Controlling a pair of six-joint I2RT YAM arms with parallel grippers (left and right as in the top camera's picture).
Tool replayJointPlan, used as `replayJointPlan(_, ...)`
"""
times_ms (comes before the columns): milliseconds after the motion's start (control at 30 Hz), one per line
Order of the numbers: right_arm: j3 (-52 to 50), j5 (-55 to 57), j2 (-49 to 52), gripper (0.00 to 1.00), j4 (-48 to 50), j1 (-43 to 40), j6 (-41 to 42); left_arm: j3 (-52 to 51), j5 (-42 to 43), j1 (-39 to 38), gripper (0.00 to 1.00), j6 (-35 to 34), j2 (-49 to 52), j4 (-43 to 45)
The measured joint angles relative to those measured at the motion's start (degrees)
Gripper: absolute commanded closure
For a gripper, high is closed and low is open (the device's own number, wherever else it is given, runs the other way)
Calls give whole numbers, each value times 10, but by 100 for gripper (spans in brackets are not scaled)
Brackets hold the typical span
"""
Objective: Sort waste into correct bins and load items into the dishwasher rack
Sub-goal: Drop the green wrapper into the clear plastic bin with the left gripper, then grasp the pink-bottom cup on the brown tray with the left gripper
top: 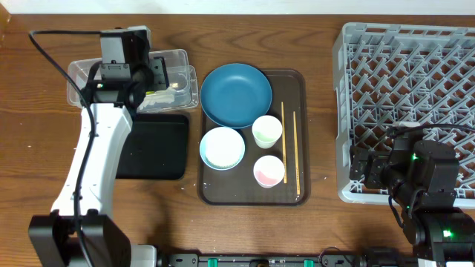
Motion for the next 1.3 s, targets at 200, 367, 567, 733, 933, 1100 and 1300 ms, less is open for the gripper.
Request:
replayJointPlan(200, 0, 0, 0, 1, 0, 0, 0, 0, -17, 2, 68, 2, 53, 36)
replayJointPlan(367, 0, 0, 0, 1, -2, 0, 0, 0, -21, 17, 68, 2, 116, 42)
replayJointPlan(567, 0, 0, 0, 1, -2, 0, 0, 0, -21, 40, 68, -10, 170, 42)
replayJointPlan(733, 0, 0, 0, 1, -2, 0, 0, 0, -20, 42, 65, -17, 146, 46)
replayJointPlan(933, 0, 0, 0, 1, -3, 0, 0, 2, 19, 38, 56, -19, 40, 31)
replayJointPlan(1100, 0, 0, 0, 1, -3, 0, 0, 16, 84, 13, 52, -21, -37, -38)
replayJointPlan(1300, 0, 0, 0, 1, -3, 0, 0, 19, 151, -44, 51, -21, -43, -189)
